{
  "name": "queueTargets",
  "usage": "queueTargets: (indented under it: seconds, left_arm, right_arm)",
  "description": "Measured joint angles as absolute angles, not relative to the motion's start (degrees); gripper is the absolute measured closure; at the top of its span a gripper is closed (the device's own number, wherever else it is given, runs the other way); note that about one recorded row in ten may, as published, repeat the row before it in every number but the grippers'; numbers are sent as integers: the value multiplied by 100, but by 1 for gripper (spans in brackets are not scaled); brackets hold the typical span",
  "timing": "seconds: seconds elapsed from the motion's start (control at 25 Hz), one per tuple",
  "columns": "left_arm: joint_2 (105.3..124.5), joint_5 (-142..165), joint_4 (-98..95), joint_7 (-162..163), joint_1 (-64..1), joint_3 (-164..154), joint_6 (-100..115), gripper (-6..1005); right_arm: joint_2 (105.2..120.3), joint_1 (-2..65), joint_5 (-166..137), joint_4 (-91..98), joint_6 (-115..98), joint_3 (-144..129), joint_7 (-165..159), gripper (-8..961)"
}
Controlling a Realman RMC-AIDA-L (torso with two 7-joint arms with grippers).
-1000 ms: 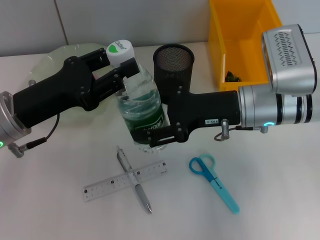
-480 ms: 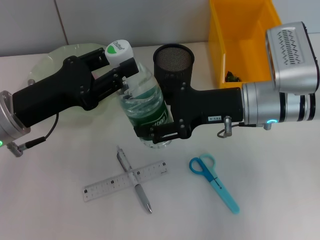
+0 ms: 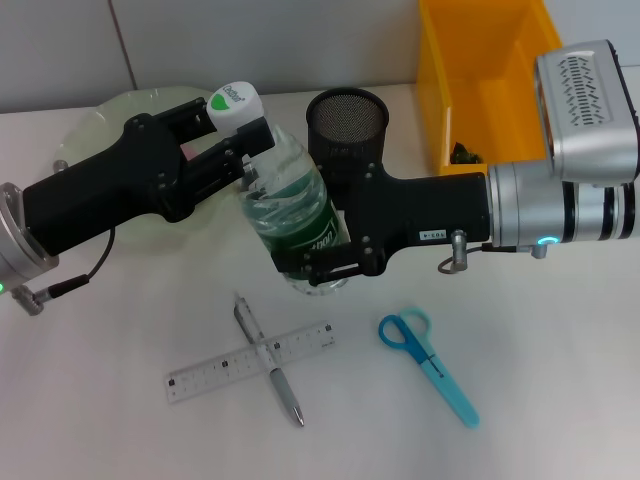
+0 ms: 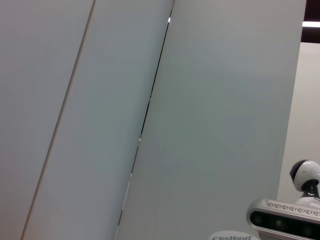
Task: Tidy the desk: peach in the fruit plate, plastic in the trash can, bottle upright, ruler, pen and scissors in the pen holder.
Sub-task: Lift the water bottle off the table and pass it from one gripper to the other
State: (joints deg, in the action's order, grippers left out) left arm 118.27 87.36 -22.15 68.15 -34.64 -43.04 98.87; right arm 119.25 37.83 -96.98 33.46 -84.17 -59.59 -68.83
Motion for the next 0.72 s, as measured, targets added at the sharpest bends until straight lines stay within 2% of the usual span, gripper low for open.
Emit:
queueTargets:
  seconds: [0.72]
  left_arm:
    - [11821,8757,-2214,6798,-3418,-4289,9786,550]
  right_arm:
    - [11918,3562,-9883,3877,-8459,-6046,-7273,122]
